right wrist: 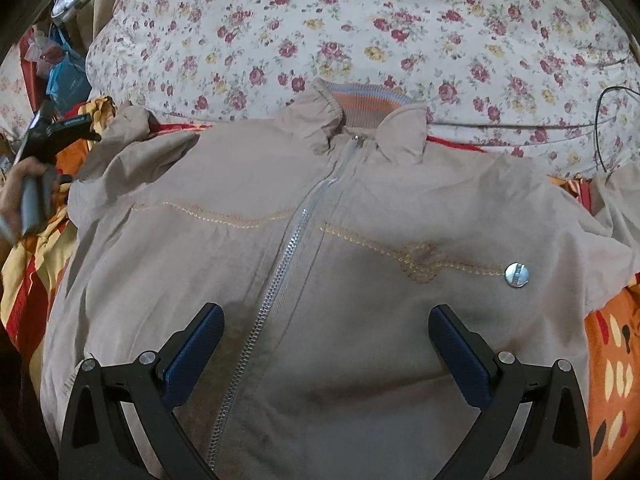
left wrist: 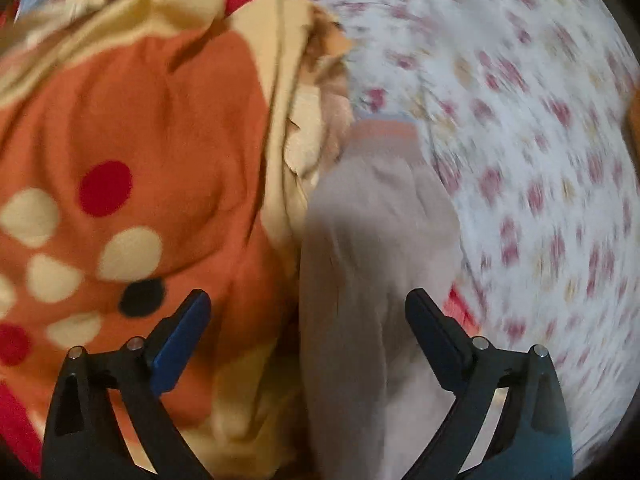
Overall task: Fold large clothes
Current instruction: 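Grasp the jacket sleeve nearest the left tool with the left tool, then fold the held sleeve across the jacket front and open the left tool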
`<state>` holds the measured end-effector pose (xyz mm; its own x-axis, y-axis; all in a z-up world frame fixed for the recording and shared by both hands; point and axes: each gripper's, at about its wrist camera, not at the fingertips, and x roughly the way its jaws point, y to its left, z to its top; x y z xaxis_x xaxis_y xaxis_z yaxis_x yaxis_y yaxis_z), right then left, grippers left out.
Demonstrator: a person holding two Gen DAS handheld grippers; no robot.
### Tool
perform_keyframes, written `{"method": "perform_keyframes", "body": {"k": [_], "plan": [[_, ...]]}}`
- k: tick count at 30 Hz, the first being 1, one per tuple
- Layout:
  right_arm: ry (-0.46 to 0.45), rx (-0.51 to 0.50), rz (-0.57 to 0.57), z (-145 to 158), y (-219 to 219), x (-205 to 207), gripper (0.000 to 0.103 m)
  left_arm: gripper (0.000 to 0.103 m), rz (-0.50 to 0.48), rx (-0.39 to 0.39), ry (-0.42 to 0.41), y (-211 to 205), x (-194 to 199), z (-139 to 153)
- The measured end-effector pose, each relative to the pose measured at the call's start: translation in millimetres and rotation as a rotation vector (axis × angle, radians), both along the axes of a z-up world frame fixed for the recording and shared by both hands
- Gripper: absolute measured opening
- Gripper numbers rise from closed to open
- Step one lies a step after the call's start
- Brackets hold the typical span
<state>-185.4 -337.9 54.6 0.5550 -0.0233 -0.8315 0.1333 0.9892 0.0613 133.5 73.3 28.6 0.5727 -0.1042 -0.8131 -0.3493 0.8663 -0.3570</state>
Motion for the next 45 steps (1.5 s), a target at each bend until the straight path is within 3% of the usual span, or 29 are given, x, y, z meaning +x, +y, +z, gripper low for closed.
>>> {"method": "perform_keyframes", "body": {"k": [3,5,8,10,16,20,22,25,27,28,29,33,35,37,40,45], "plan": [[0.019,0.016,0.005,-5.8,-0.9,3.7,0.103,0.074,-0.018,-0.036,0.002,-0.9,17.8,-10.5],[0.029,0.025,0.006,-10.4,-1.8,5.3,0.102,0.03,-0.082,-0.026,0.043,-9.1,29.0,-19.3],[0.027,0.034,0.002,-12.3,-2.9,4.3,0.102,0.006,-0.117,0.032,0.036,-18.2,24.4,-14.9],[0.021,0.031,0.0,-12.7,-3.1,3.8,0.102,0.003,-0.137,0.032,-0.017,-23.6,11.0,-0.2],[-0.016,0.059,-0.037,-3.2,-8.1,-1.3,0.103,0.002,-0.378,0.008,-0.167,-79.7,-44.2,74.7],[-0.062,0.05,-0.063,9.4,-14.0,-6.7,0.103,0.002,-0.603,-0.042,-0.264,-147.2,-83.8,134.4],[-0.082,0.04,-0.078,15.1,-18.9,-10.1,0.103,0.002,-0.709,-0.067,-0.278,-184.3,-105.6,147.5],[-0.095,0.035,-0.12,20.2,-31.4,-11.9,0.103,0.003,-0.867,-0.121,-0.247,-239.7,-145.5,139.7],[-0.101,0.046,-0.167,23.6,-44.8,-14.5,0.103,0.022,-0.977,-0.147,-0.164,-278.7,-171.4,114.0],[-0.105,0.054,-0.186,25.0,-51.3,-16.2,0.103,0.052,-1.003,-0.153,-0.135,-288.2,-178.6,106.1],[-0.109,0.063,-0.213,27.0,-60.9,-17.6,0.103,0.07,-1.027,-0.159,-0.096,-298.3,-187.8,91.3],[-0.131,0.106,-0.33,34.7,-94.5,-29.4,0.103,0.07,-1.03,-0.121,-0.042,-286.2,-218.3,72.9],[-0.134,0.137,-0.361,35.0,-103.1,-34.6,0.103,0.07,-1.004,-0.043,-0.076,-263.9,-226.1,75.9],[-0.146,0.162,-0.376,35.9,-108.4,-37.7,0.103,0.07,-0.952,0.094,-0.103,-241.8,-232.0,73.9],[-0.148,0.147,-0.35,36.1,-100.2,-33.6,0.103,0.07,-0.79,0.331,-0.085,-208.0,-227.8,57.9],[-0.119,0.002,-0.288,31.3,-80.3,-15.7,0.103,0.07,-0.643,0.393,0.011,-189.5,-200.1,24.3]]}}
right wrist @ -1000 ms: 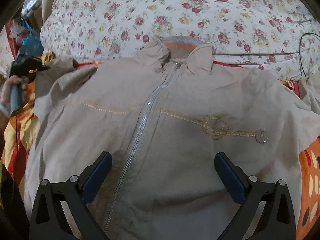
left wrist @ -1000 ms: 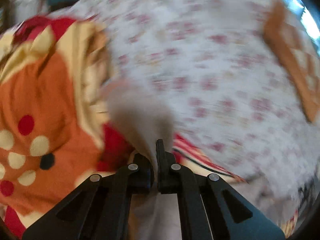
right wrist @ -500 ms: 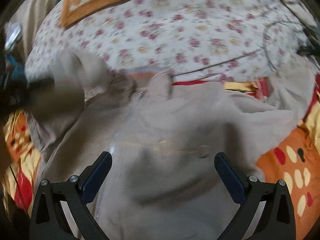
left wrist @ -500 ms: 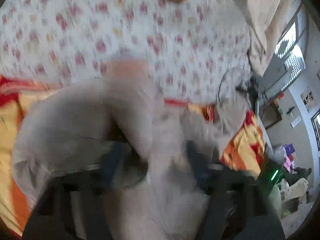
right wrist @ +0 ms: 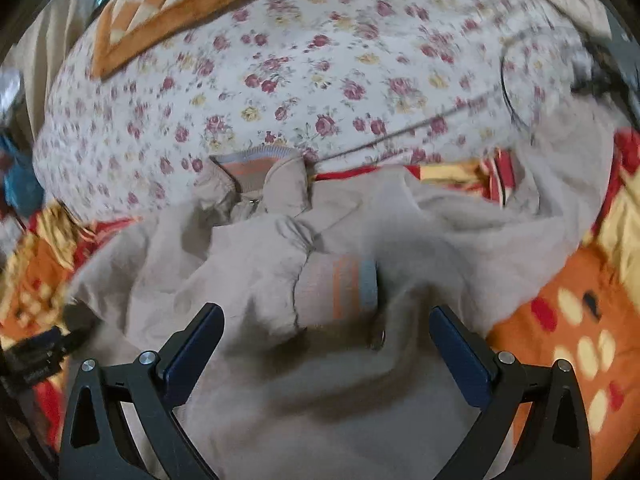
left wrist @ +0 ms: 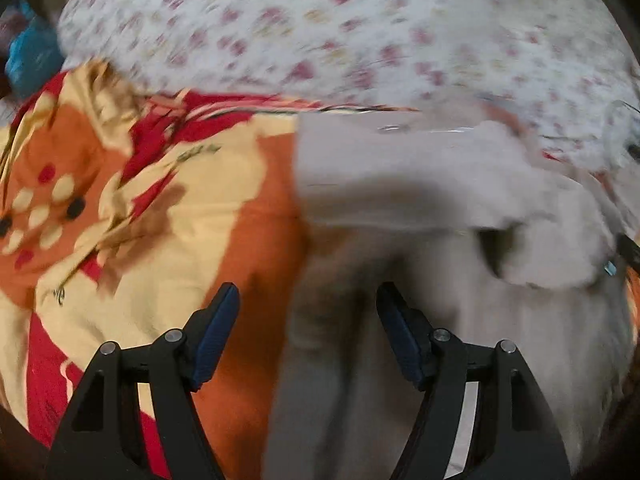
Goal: Fold large clothes
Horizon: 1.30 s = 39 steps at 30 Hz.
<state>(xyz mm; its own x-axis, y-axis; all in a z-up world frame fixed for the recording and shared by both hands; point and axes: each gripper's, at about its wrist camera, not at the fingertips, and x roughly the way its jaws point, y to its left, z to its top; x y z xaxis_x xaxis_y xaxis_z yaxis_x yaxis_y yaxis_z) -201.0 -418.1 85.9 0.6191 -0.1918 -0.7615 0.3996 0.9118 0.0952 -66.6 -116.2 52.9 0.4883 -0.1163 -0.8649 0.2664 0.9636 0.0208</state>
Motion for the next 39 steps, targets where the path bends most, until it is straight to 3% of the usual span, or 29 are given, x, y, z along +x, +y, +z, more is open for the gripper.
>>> {"method": "perform_keyframes", "body": {"k": [3,5,7,9,11,12,13,14,16,18,19,20,22,24,26,27,32,35,39], "plan": [[0.029,-0.121,-0.014,1.3,-0.5,8.4,0.103,0.07,0.082,-0.008,-0.036,9.7,12.0,-6.7],[0.046,-0.092,-0.025,-5.1,-8.9,13.7,0.103,0.073,0.146,-0.018,-0.047,20.7,21.4,-14.8],[0.085,0.002,0.019,-21.2,-16.9,27.7,0.1,0.073,0.181,-0.051,-0.017,29.6,28.5,-22.0],[0.139,0.042,0.098,-32.2,-14.1,42.6,0.061,0.073,0.217,-0.119,-0.009,42.2,26.4,-20.8],[0.16,-0.051,0.137,-24.9,-4.9,48.2,0.054,0.075,0.224,-0.137,-0.011,49.2,24.2,-19.2],[0.125,-0.071,0.152,-13.9,-3.2,46.0,0.046,0.076,0.22,-0.138,-0.011,49.7,23.1,-19.7],[0.106,-0.082,0.152,-6.5,-3.6,44.2,0.03,0.078,0.212,-0.134,-0.012,49.2,22.0,-21.2],[0.073,-0.098,0.139,6.0,-7.8,40.4,0.025,0.08,0.208,-0.126,-0.017,47.5,20.7,-23.2],[0.018,-0.107,0.116,18.6,-17.3,34.6,0.025,0.083,0.193,-0.098,-0.023,40.7,17.4,-26.8],[0.036,-0.12,0.084,13.2,-26.7,37.3,0.026,0.083,0.177,-0.059,-0.036,34.1,14.3,-30.4],[0.062,-0.119,0.076,6.3,-29.3,42.2,0.029,0.083,0.172,-0.045,-0.042,33.7,13.7,-31.6],[0.126,-0.125,0.077,-6.7,-30.9,47.6,0.041,0.083,0.164,-0.027,-0.041,32.6,11.2,-32.3],[0.259,-0.102,0.115,-25.1,-31.5,54.3,0.046,0.083,0.161,-0.041,-0.023,38.6,6.8,-29.6],[0.209,-0.057,0.123,-15.1,-34.6,37.1,0.051,0.083,0.167,-0.058,-0.012,45.4,1.1,-22.9],[0.138,-0.039,0.085,2.6,-45.6,12.3,0.067,0.083,0.184,-0.072,-0.034,48.9,-4.8,-12.6],[0.114,-0.035,0.057,8.3,-51.9,3.7,0.07,0.083,0.202,-0.08,-0.064,49.7,-9.4,-4.5],[0.0,-0.021,-0.093,43.4,-84.1,-25.2,0.07,0.083,0.19,-0.022,-0.179,37.1,-25.5,25.7],[-0.001,-0.025,-0.028,46.6,-74.3,-15.2,0.07,0.083,0.187,0.029,-0.212,34.8,-31.3,33.0],[0.017,-0.027,0.089,34.7,-52.7,10.6,0.07,0.083,0.228,-0.037,-0.195,43.0,-31.0,35.1]]}}
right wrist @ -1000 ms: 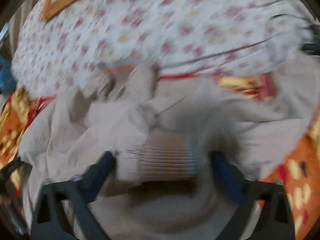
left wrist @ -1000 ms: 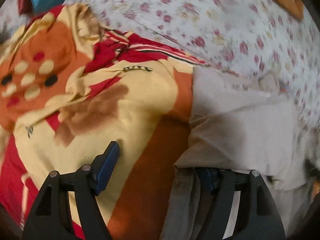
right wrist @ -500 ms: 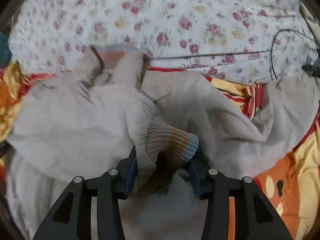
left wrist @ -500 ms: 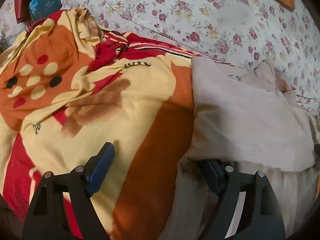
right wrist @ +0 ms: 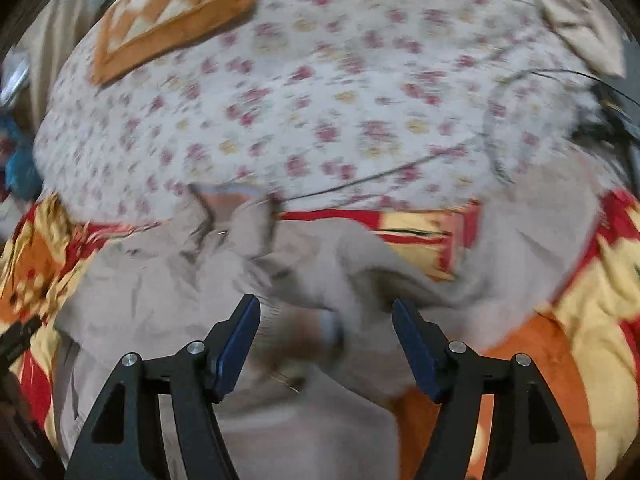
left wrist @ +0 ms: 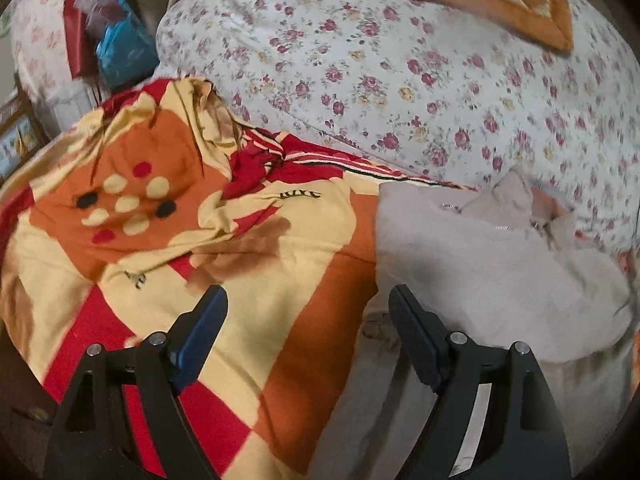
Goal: Fold large clothes
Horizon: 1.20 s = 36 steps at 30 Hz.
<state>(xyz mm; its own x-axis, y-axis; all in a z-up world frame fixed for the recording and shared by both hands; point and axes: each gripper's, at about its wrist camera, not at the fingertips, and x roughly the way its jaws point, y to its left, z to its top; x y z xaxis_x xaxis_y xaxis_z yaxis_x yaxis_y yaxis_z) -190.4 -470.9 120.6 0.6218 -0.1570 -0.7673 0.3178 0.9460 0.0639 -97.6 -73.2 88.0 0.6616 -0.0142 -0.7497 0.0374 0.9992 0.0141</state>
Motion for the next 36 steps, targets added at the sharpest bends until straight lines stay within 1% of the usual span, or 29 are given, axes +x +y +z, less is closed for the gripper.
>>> {"method": "perform_keyframes", "body": {"k": [2,4,5,6,7,8,9,11,12,14,15,16,17,18,21,22,23,25,26,27,28,29,30,31,32,34,35,36], "plan": [[0.017,0.014,0.009,-13.4,-5.7,19.9,0.071,0.083,-0.016,-0.053,0.019,-5.6,5.5,3.9],[0.091,0.079,-0.002,-34.8,-16.5,43.9,0.07,0.083,-0.046,-0.082,0.021,-17.1,11.5,9.0],[0.119,0.123,0.013,-46.9,-18.5,53.4,0.067,0.083,-0.065,-0.084,0.02,-25.3,15.4,10.1],[0.14,0.141,0.028,-55.1,-16.1,57.0,0.055,0.083,-0.078,-0.077,0.022,-31.9,18.0,9.5],[0.182,0.125,0.045,-64.8,-9.9,61.0,0.05,0.083,-0.106,-0.053,0.032,-46.6,20.7,6.9],[0.208,0.08,0.063,-69.5,-1.9,61.1,0.049,0.083,-0.127,-0.036,0.04,-55.5,24.4,2.1],[0.214,0.016,0.112,-70.8,11.2,58.3,0.049,0.083,-0.144,-0.019,0.05,-63.1,27.0,-4.4],[0.218,-0.064,0.183,-71.1,27.1,50.8,0.05,0.083,-0.16,0.001,0.08,-72.3,29.5,-21.0],[0.221,-0.095,0.204,-72.7,30.7,47.9,0.052,0.083,-0.161,0.004,0.098,-73.9,31.1,-29.3],[0.212,-0.12,0.213,-76.6,30.7,45.9,0.051,0.083,-0.156,0.007,0.155,-75.2,36.6,-53.1],[0.208,-0.119,0.212,-77.5,29.7,46.0,0.048,0.083,-0.154,0.008,0.173,-74.5,38.2,-58.9],[0.204,-0.121,0.205,-76.6,28.9,46.4,0.041,0.084,-0.154,-0.001,0.2,-72.6,40.6,-65.4],[0.191,-0.144,0.186,-71.8,29.2,46.3,0.017,0.084,-0.151,-0.027,0.196,-68.4,41.1,-65.9],[0.166,-0.169,0.173,-65.0,31.0,47.4,0.001,0.084,-0.141,-0.033,0.188,-67.0,41.1,-64.2],[0.032,-0.271,0.093,-33.9,27.8,45.8,0.0,0.085,-0.128,-0.034,0.186,-66.9,41.4,-65.7],[0.026,-0.276,0.071,-32.3,23.1,49.7,0.0,0.086,-0.129,-0.021,0.174,-69.5,39.3,-66.1],[0.054,-0.247,0.061,-37.6,16.6,58.0,0.0,0.086,-0.132,-0.01,0.167,-71.3,37.5,-65.8],[0.124,-0.128,0.04,-50.1,0.5,65.5,0.004,0.086,-0.142,-0.003,0.164,-72.1,36.6,-64.8],[0.117,-0.067,0.029,-49.8,-4.1,61.9,0.007,0.086,-0.143,-0.006,0.164,-71.8,35.4,-64.7],[0.088,-0.029,0.025,-45.8,-5.8,55.1,0.022,0.086,-0.141,-0.012,0.164,-71.0,35.6,-64.8],[0.064,-0.009,0.029,-40.7,-5.6,48.7,0.034,0.086,-0.139,-0.014,0.164,-70.6,36.1,-65.0],[0.028,0.015,0.045,-34.9,-3.2,42.1,0.059,0.086,-0.139,-0.011,0.162,-71.0,36.4,-65.2],[0.005,0.03,0.067,-31.8,-0.1,39.5,0.071,0.086,-0.139,-0.004,0.159,-72.1,35.4,-65.1],[-0.009,0.042,0.097,-29.3,4.1,38.7,0.07,0.086,-0.139,-0.002,0.157,-72.1,35.4,-65.3],[-0.003,0.046,0.125,-29.8,8.4,41.3,0.069,0.086,-0.139,-0.001,0.154,-72.3,34.7,-65.4],[0.042,0.039,0.154,-39.5,14.7,52.0,0.068,0.086,-0.14,-0.003,0.149,-71.3,34.4,-65.9],[0.073,0.039,0.164,-47.2,15.6,58.2,0.061,0.086,-0.139,-0.004,0.146,-71.1,34.0,-66.1],[0.109,0.043,0.176,-58.7,17.9,65.7,0.026,0.086,-0.14,-0.003,0.145,-70.9,33.8,-66.1]]}}
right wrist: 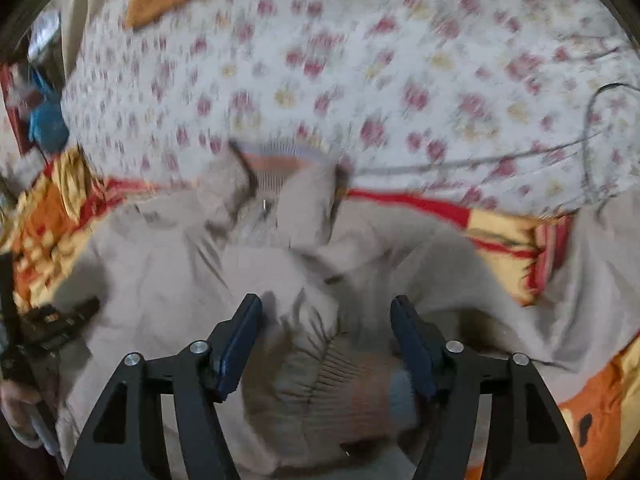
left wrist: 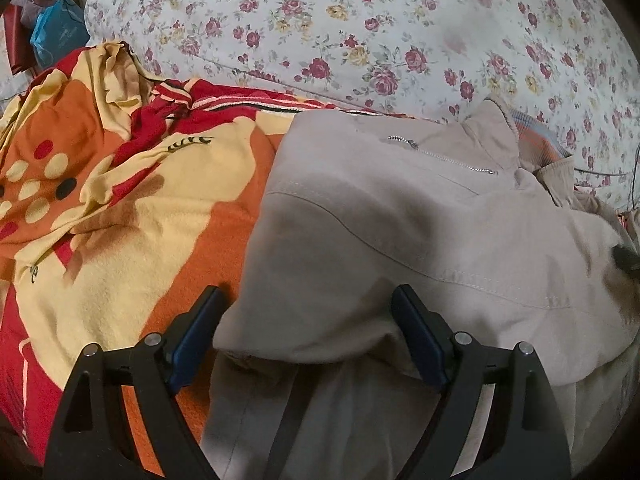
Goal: Fold large clothes
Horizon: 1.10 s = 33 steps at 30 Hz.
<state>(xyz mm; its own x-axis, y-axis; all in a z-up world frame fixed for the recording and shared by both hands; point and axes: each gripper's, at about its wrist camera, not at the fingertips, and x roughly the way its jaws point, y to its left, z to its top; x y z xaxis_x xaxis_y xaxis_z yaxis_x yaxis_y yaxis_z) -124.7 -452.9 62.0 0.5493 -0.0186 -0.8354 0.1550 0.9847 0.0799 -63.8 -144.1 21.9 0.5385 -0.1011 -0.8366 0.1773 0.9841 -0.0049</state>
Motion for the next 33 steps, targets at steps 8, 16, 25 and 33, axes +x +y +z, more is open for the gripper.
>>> {"method": "perform_keyframes", "body": {"k": [8,16,25,33], "plan": [[-0.07,-0.175,-0.039,11.2,14.4,-0.4,0.002,0.087,-0.006,0.013,-0.008,-1.9,0.1,-0.4],[0.012,-0.195,-0.089,-6.9,2.6,-7.2,0.008,0.088,-0.007,0.019,-0.016,-2.7,-1.1,-0.9],[-0.102,-0.101,0.013,33.3,28.4,-57.2,0.025,0.088,-0.006,0.025,-0.028,-3.6,-2.6,-1.3],[0.006,-0.12,-0.021,-23.2,23.1,-46.0,0.031,0.088,-0.009,-0.032,-0.054,1.1,-10.6,15.7]]}}
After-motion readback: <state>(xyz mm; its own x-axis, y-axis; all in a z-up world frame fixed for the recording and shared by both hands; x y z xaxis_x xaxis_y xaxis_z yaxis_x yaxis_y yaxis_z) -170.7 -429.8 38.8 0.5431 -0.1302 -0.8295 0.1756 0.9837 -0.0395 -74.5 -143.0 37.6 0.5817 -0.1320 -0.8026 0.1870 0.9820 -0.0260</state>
